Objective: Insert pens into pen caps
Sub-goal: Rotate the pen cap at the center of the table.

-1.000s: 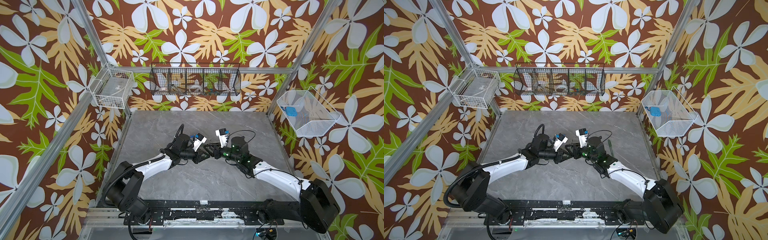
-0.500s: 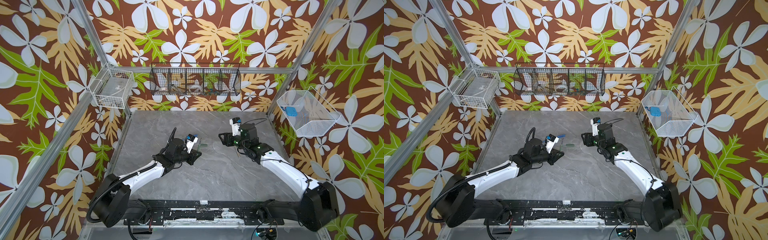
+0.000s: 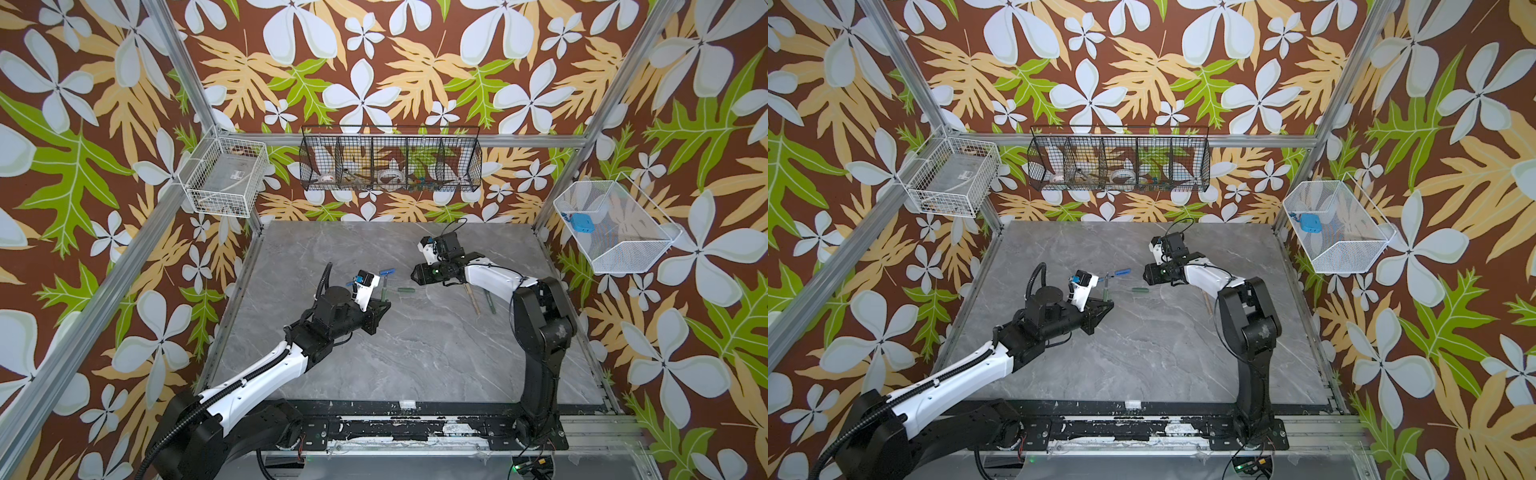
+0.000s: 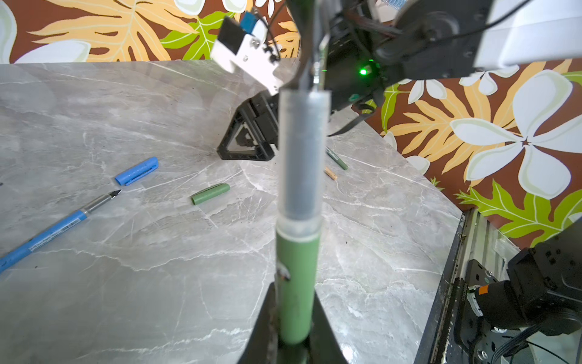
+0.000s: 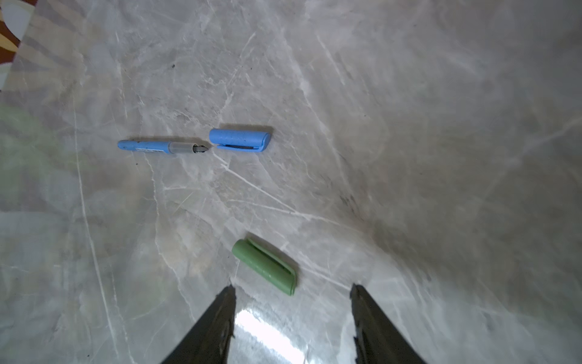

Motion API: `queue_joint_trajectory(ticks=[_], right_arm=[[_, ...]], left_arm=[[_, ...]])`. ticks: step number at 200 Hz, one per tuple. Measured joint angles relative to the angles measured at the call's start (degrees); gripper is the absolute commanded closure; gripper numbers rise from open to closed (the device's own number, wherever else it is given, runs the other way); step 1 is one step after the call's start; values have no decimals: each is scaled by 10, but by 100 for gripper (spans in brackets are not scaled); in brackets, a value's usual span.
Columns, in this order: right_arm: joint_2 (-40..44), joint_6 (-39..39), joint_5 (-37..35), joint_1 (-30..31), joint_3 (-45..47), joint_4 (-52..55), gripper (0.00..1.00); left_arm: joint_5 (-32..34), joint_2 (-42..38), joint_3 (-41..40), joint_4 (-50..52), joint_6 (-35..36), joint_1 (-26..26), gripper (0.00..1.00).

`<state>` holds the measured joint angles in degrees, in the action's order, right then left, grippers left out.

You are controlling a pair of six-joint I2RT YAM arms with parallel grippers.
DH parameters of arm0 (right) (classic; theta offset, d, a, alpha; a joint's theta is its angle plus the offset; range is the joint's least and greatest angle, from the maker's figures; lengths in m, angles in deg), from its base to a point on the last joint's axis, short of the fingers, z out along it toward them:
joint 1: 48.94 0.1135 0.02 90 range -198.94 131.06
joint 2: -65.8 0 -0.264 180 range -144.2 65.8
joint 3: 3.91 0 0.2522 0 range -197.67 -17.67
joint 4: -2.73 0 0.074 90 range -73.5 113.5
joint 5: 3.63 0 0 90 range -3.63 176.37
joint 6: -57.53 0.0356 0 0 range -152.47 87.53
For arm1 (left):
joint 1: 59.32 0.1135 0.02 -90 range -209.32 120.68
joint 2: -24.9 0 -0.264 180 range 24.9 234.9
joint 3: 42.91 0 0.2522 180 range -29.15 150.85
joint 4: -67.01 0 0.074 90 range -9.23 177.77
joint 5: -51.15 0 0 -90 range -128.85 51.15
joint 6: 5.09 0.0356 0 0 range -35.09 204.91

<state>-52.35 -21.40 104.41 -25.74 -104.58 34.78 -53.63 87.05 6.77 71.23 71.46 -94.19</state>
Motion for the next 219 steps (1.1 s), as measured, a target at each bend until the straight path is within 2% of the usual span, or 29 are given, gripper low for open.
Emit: queue_joint_trajectory(ticks=[68, 95, 168, 219], right_arm=[[-137, -43, 10, 29, -157, 54, 42], [-159, -52, 22, 29, -179, 64, 42], [-129, -70, 71, 32, -130, 82, 42], [-63, -40, 73, 60, -44, 107, 42]], left_arm=[[14, -24, -10, 13, -2, 0, 100], [14, -23, -5, 18, -2, 1, 100], [17, -17, 1, 20, 0, 1, 100], [19, -12, 1, 20, 0, 1, 100]])
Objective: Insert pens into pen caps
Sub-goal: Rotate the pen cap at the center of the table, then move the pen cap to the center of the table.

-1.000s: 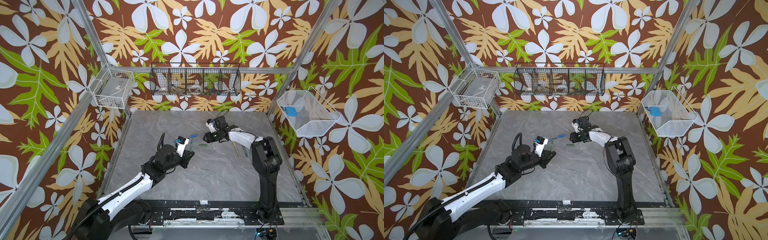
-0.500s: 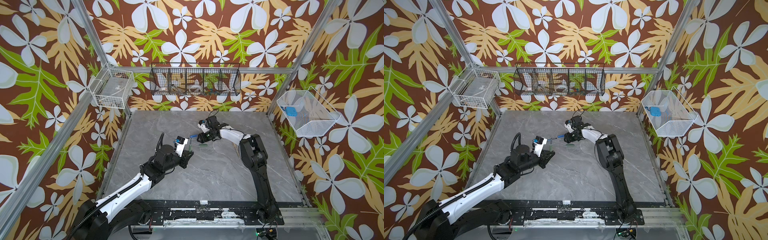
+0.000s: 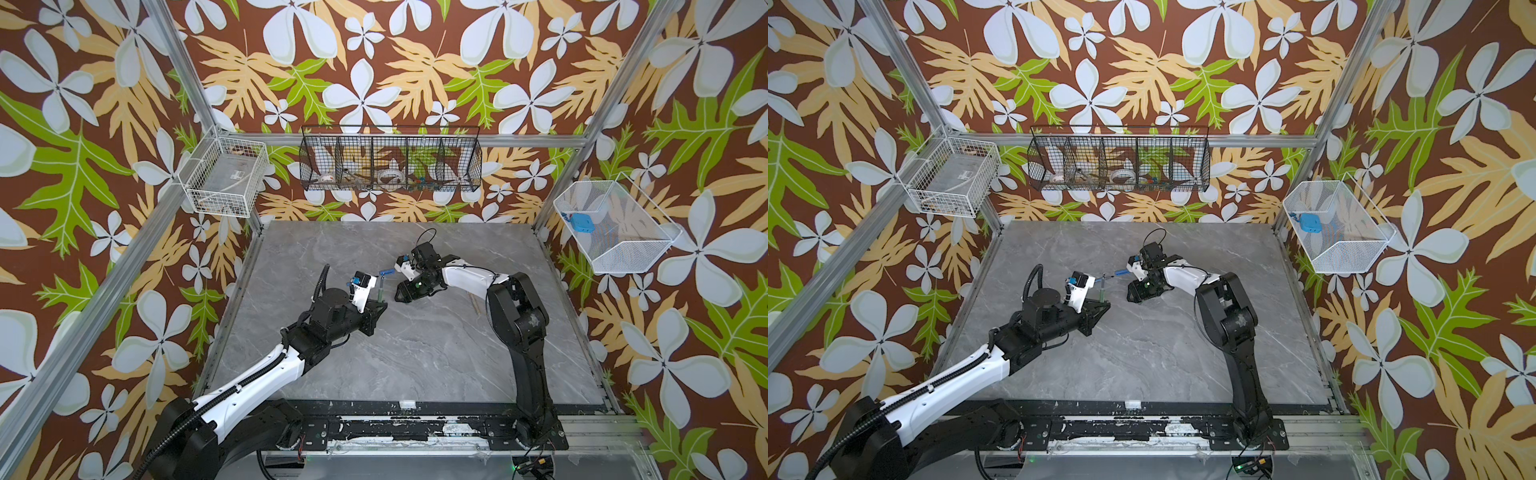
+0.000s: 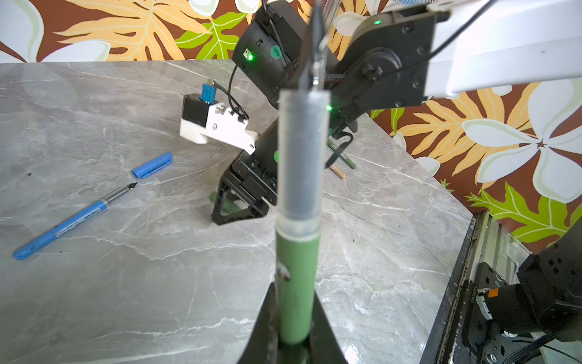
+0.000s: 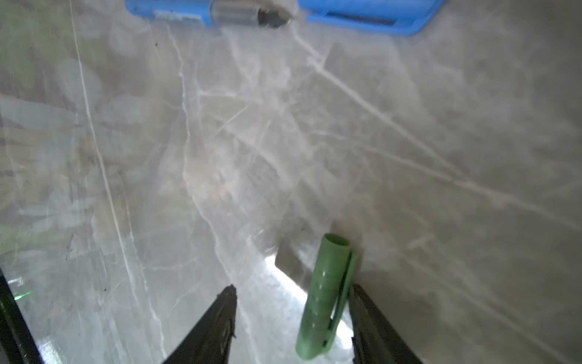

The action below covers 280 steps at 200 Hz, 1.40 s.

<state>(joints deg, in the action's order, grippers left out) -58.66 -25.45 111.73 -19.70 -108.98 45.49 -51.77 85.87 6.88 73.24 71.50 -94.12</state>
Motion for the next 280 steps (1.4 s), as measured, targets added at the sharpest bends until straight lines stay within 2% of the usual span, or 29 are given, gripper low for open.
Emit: queue_joint_trajectory(ticks=[19, 71, 168, 219, 243, 280], right_arm=[[14, 12, -7, 7, 6, 6, 42], [20, 47, -82, 8, -23, 11, 42], [-42, 61, -177, 49, -109, 75, 47], [-74, 61, -166, 52, -134, 70, 46], [-82, 60, -142, 55, -142, 52, 46], [-79, 47, -90, 68, -130, 35, 51]], left_arm=[[0, 2, 0, 0, 0, 0, 100], [0, 5, 0, 0, 2, 0, 100], [7, -14, -1, 3, 2, 0, 100], [11, -18, -5, 8, 4, 0, 100], [11, -20, -6, 12, 4, 0, 100], [18, -27, -7, 15, 4, 0, 100]])
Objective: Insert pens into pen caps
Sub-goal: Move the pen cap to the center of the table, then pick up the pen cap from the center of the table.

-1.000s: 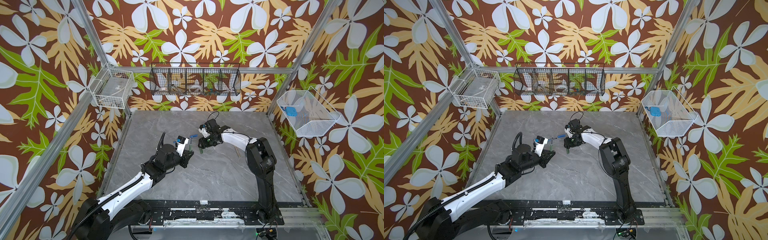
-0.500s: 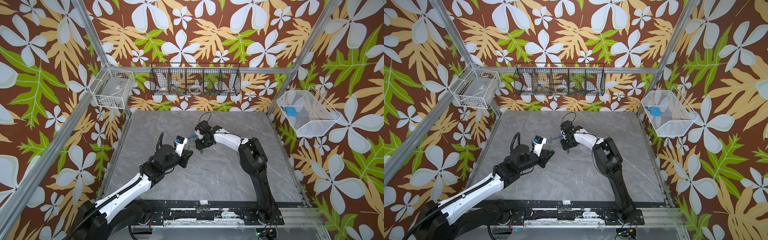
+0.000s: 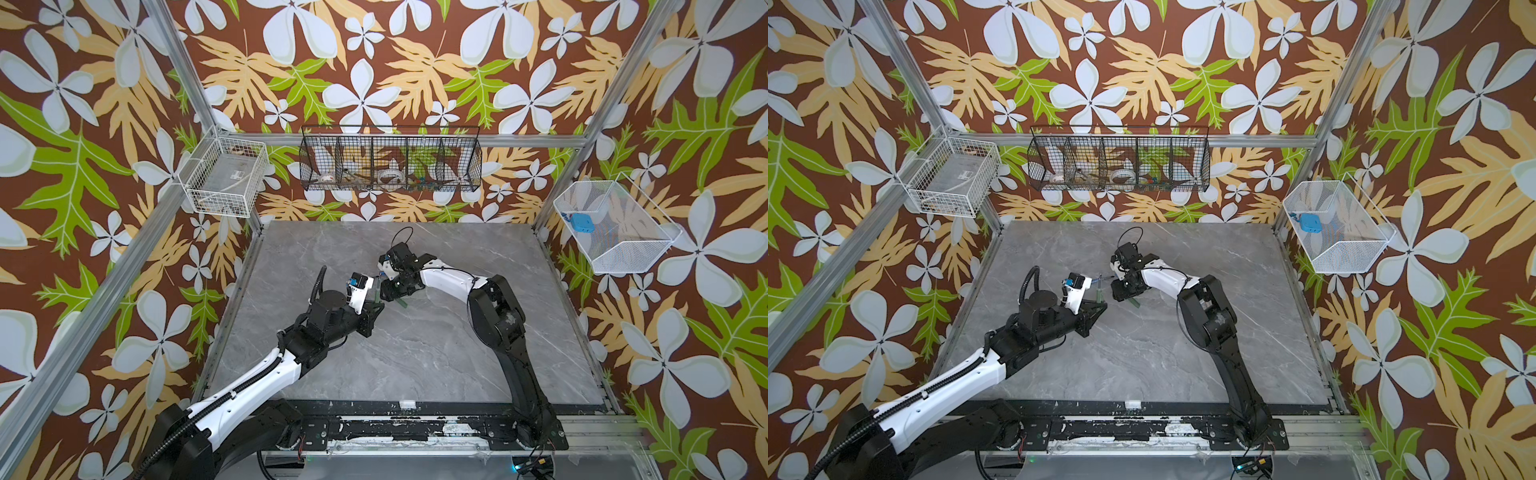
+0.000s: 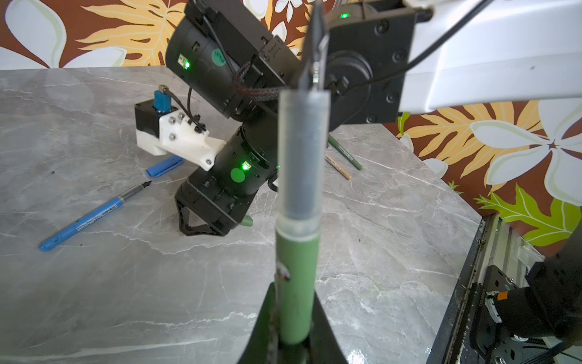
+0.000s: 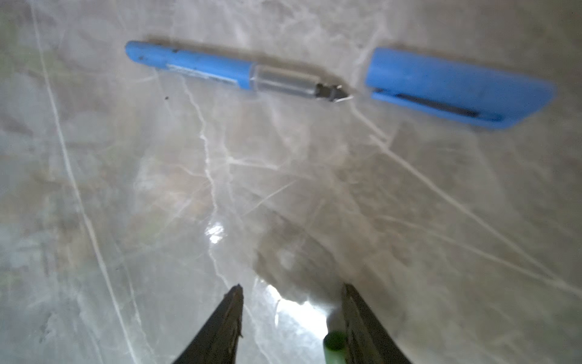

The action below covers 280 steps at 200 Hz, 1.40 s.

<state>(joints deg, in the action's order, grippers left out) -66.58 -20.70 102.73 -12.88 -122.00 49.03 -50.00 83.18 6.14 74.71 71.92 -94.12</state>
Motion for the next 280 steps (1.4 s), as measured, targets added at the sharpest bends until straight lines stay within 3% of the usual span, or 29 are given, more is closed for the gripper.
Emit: queue_joint_trajectory(ticks=[80, 136, 209, 280], right_arm=[[135, -7, 11, 3, 181, 18, 52], [227, 0, 2, 3, 220, 1, 49], [123, -72, -103, 2, 114, 86, 47], [73, -105, -130, 3, 90, 116, 53]], left_arm=[[4, -9, -1, 9, 0, 0, 100], [6, -12, 1, 11, 1, 0, 100], [3, -18, -1, 10, 2, 0, 100], [3, -23, -4, 11, 0, 0, 100]])
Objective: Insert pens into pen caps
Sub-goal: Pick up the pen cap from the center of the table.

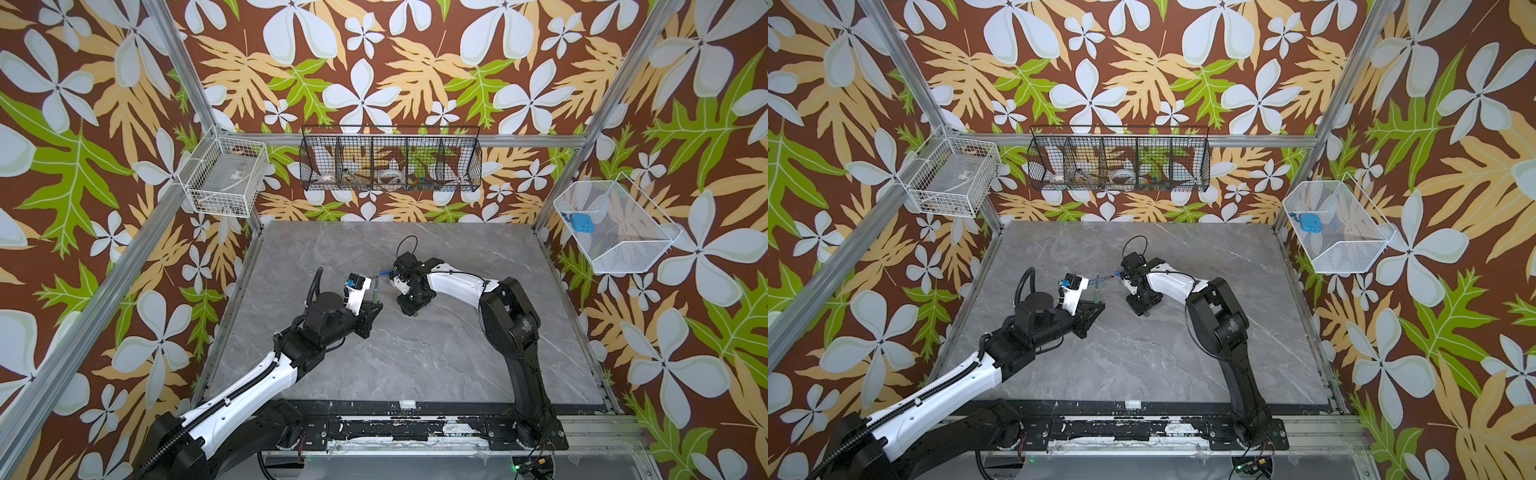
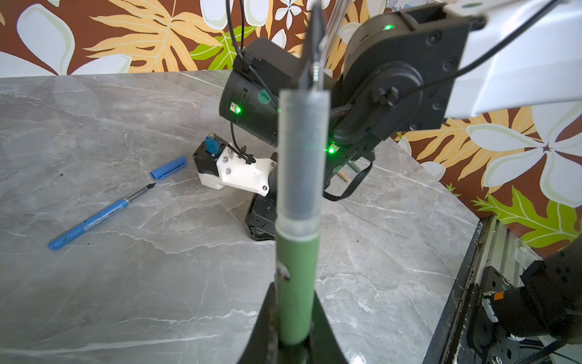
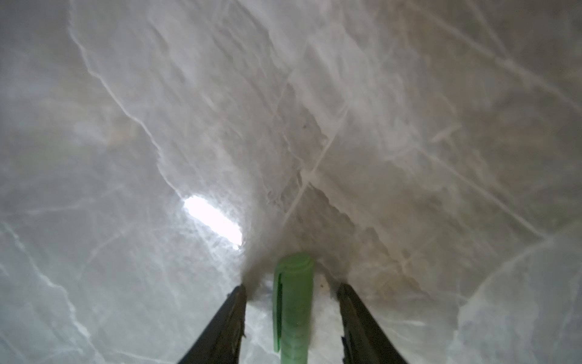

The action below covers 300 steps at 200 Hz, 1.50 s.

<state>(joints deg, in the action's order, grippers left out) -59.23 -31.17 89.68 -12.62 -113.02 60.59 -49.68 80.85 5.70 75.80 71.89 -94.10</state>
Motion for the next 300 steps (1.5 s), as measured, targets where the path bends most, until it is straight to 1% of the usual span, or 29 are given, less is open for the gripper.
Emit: queue_joint_trajectory(ticks=[27, 51, 116, 136, 161, 179, 200, 233, 278, 300], right_arm=[[2, -3, -5, 0, 7, -3, 55], [4, -3, -9, 0, 15, -12, 59], [1, -2, -9, -3, 16, -24, 80], [11, -2, -8, -4, 28, -33, 82], [28, 0, -3, -7, 49, -34, 85], [49, 3, 1, -11, 67, -28, 89], [93, 14, 13, -19, 96, -43, 90], [184, 30, 25, -24, 162, -104, 92], [355, 55, 29, -26, 279, -224, 93], [433, 77, 45, -28, 328, -292, 93]], left_arm=[[0, 1, 0, 0, 0, 0, 100], [0, 1, 2, 0, 0, 0, 100], [0, 2, 4, 0, 2, 0, 100], [1, 2, 4, 0, 4, 0, 100], [21, 3, 4, 0, 12, 0, 100], [28, 7, 4, -3, 18, 0, 100], [28, 17, 4, -18, 26, -6, 100], [26, 43, 9, -39, 32, -22, 100], [10, 77, 11, -86, 40, -34, 100], [0, 98, 27, -102, 49, -48, 100]])
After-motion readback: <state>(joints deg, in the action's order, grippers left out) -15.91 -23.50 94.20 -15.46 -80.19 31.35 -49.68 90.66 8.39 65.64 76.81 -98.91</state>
